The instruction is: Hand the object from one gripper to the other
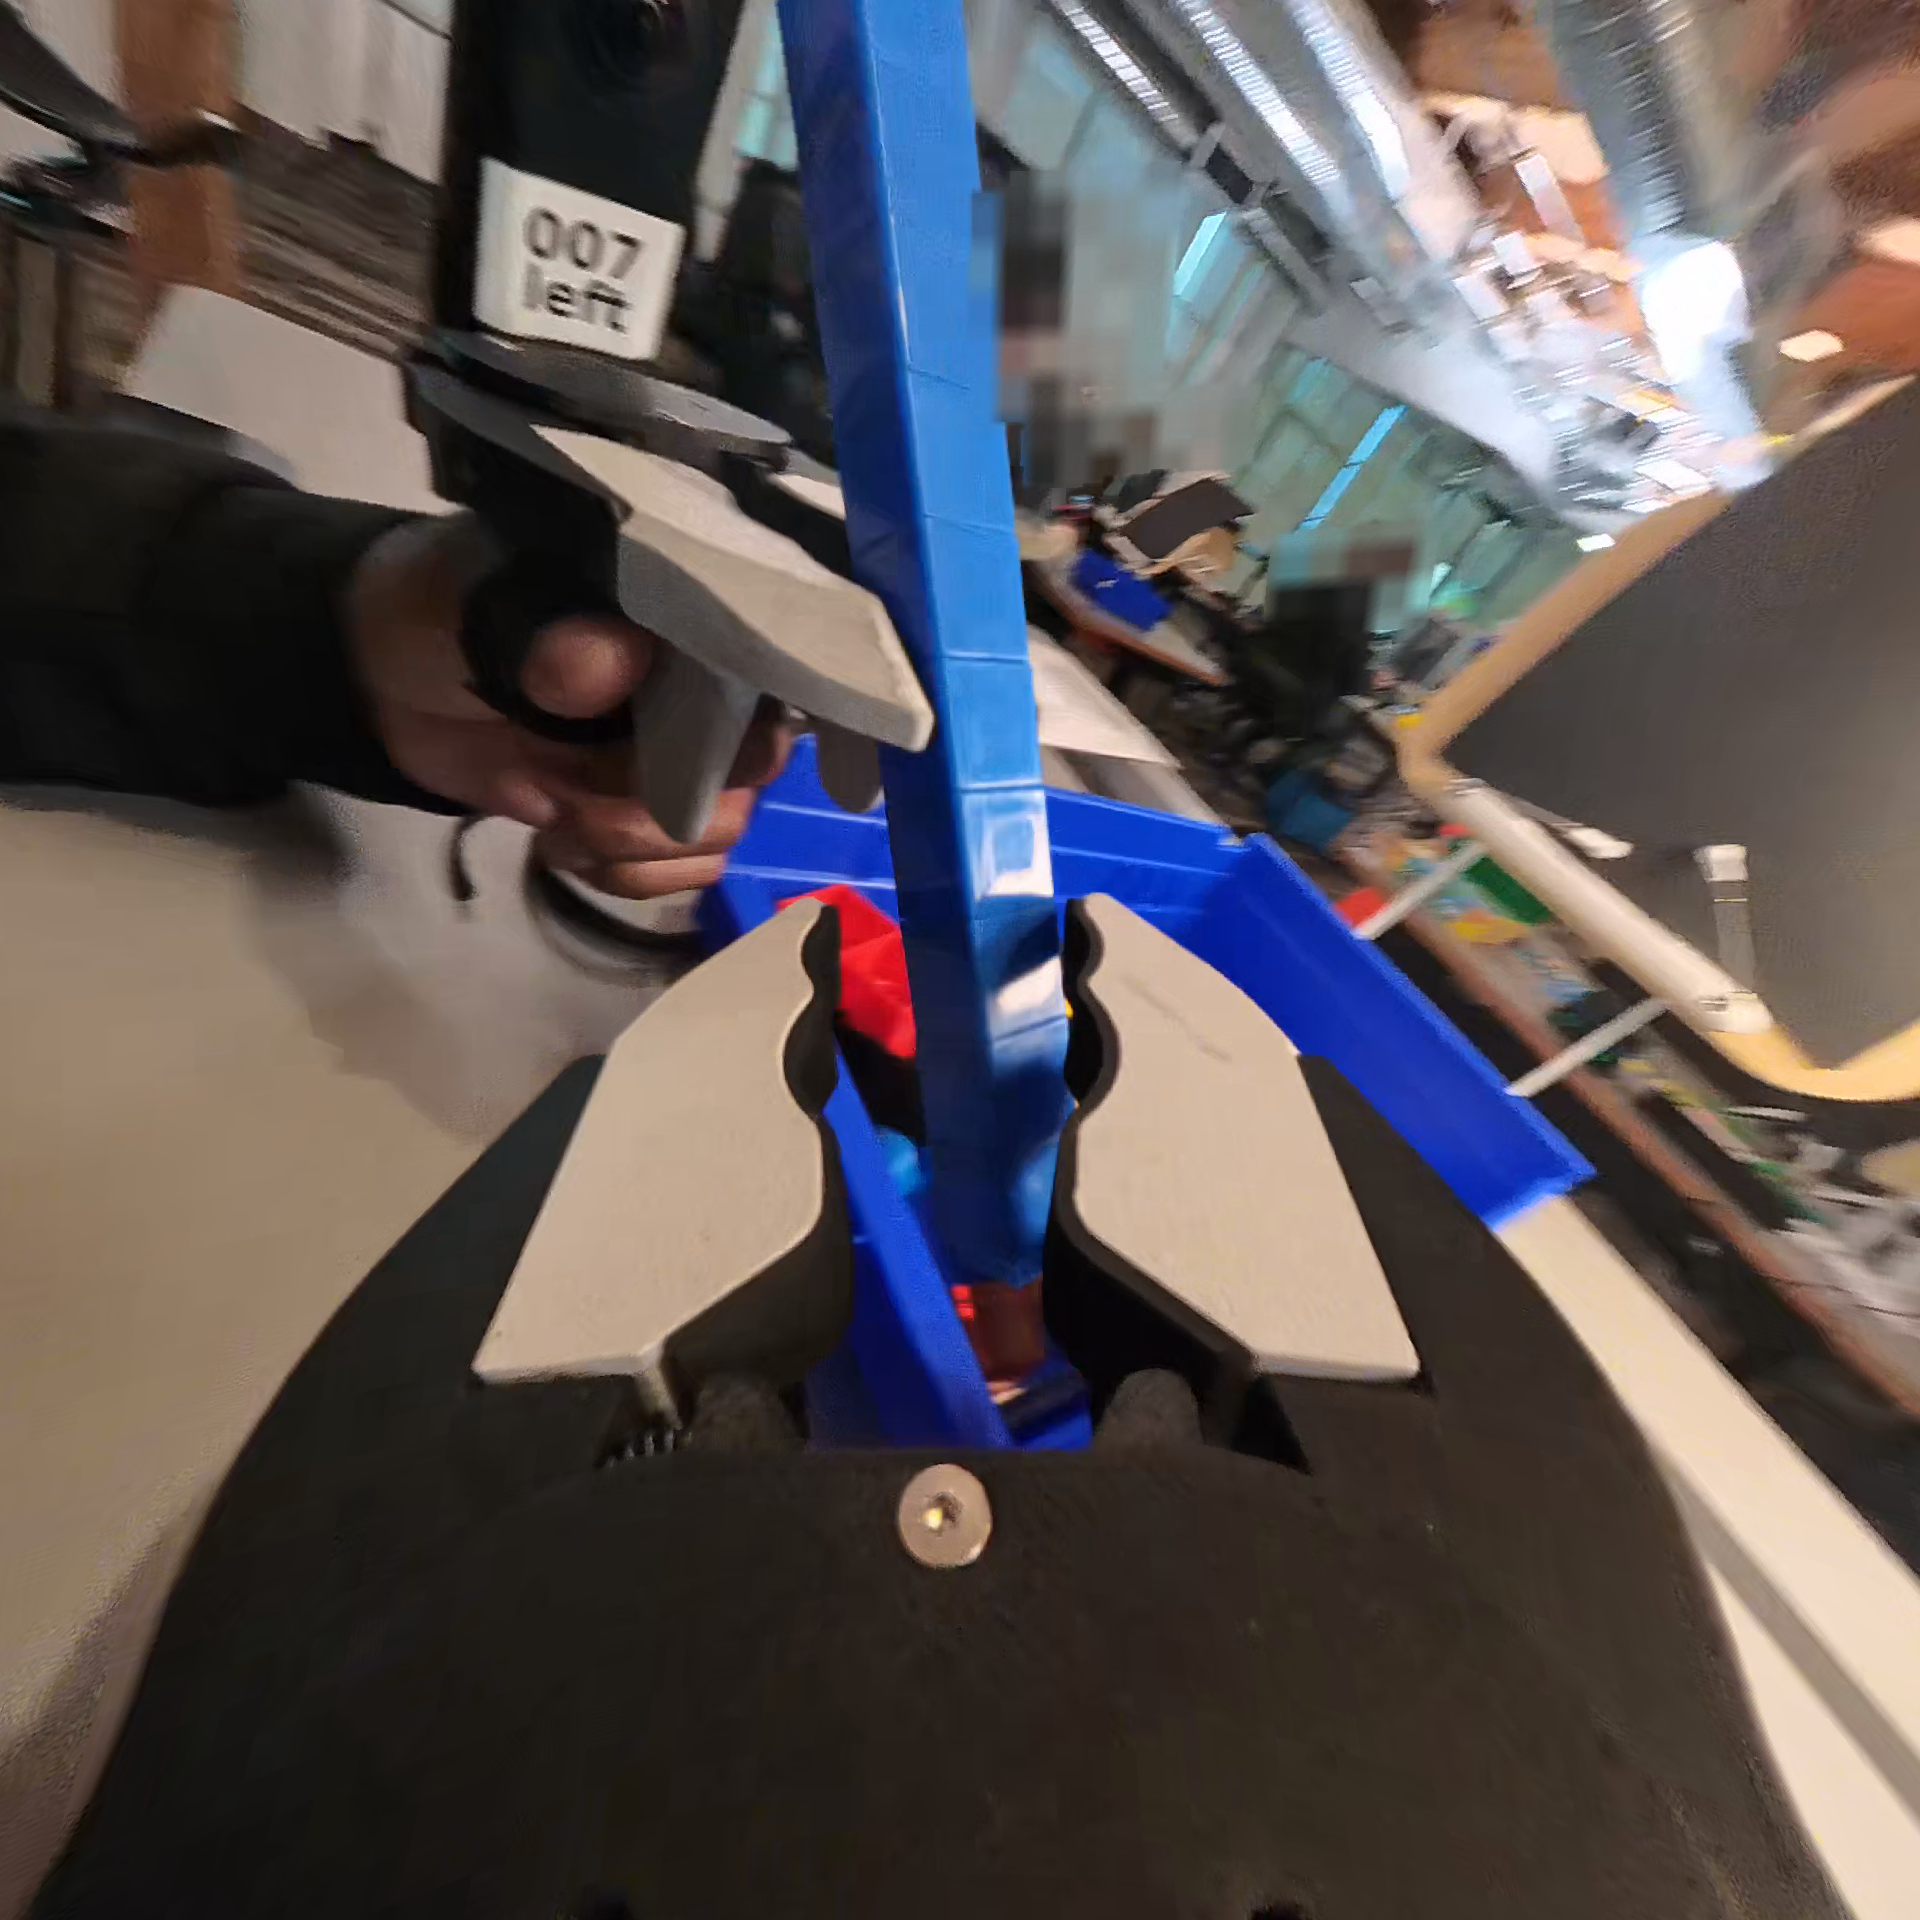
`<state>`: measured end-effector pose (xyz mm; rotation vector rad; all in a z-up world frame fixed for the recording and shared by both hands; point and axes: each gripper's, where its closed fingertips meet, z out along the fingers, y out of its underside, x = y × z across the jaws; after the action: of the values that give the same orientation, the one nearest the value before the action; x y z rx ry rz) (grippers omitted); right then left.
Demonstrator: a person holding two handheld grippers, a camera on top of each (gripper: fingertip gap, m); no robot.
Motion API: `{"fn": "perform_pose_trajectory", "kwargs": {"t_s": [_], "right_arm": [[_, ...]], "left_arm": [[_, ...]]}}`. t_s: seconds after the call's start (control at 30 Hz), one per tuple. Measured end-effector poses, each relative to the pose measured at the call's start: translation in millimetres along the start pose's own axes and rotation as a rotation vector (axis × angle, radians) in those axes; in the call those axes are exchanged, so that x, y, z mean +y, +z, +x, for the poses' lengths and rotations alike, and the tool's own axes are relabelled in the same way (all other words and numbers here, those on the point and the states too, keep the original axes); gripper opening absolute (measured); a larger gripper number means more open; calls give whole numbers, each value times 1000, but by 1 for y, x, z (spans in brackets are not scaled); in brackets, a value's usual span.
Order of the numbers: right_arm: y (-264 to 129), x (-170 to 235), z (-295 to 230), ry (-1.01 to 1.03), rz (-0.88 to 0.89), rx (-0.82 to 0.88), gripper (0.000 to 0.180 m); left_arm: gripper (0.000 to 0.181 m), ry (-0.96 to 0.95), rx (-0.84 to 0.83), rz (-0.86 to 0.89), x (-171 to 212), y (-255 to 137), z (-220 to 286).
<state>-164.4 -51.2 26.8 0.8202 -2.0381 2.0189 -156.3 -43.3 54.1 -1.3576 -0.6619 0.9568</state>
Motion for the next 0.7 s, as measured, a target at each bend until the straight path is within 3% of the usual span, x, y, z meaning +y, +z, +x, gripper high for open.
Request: {"fn": "perform_pose_trajectory", "kwargs": {"t_s": [0.2, 0.43, 0.6, 0.7], "right_arm": [[-12, -13, 20, -278, -16, 385, 44], [-1, -5, 1, -370, -111, 517, 42], [-5, -6, -7, -404, -134, 558, 41], [-9, -5, -7, -410, -150, 601, 25]], "left_arm": [[23, -200, -202, 123, -19, -7, -14], [23, -283, -466, 210, -4, -23, -17], [23, -210, -401, 109, 9, -10, 13], [23, -158, -361, 33, 8, -2, 24]]}}
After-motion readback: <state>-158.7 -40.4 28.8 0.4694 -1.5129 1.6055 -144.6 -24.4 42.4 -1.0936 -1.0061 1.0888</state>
